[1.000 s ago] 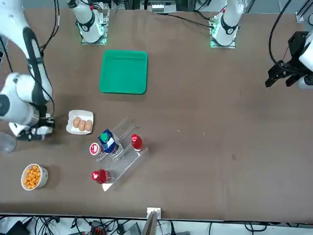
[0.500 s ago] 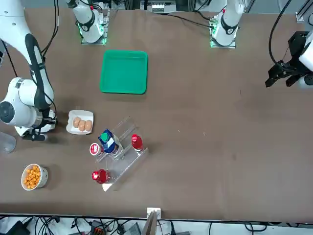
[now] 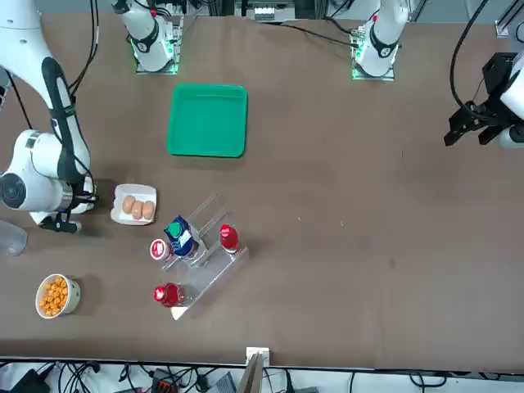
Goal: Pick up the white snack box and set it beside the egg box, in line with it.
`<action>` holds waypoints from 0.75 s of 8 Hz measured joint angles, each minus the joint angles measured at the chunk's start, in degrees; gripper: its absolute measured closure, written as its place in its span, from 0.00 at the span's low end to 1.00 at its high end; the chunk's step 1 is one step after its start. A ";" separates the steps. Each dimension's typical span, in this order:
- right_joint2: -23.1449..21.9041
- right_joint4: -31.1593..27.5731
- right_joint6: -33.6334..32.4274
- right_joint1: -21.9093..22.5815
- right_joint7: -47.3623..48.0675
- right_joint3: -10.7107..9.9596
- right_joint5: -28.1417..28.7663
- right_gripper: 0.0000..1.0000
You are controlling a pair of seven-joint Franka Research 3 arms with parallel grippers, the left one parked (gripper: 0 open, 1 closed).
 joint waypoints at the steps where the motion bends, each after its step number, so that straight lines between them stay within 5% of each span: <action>1: 0.07 0.04 0.18 0.04 0.03 0.00 0.00 0.98; 6: 0.06 0.45 4.96 1.48 -0.03 0.11 -0.40 0.98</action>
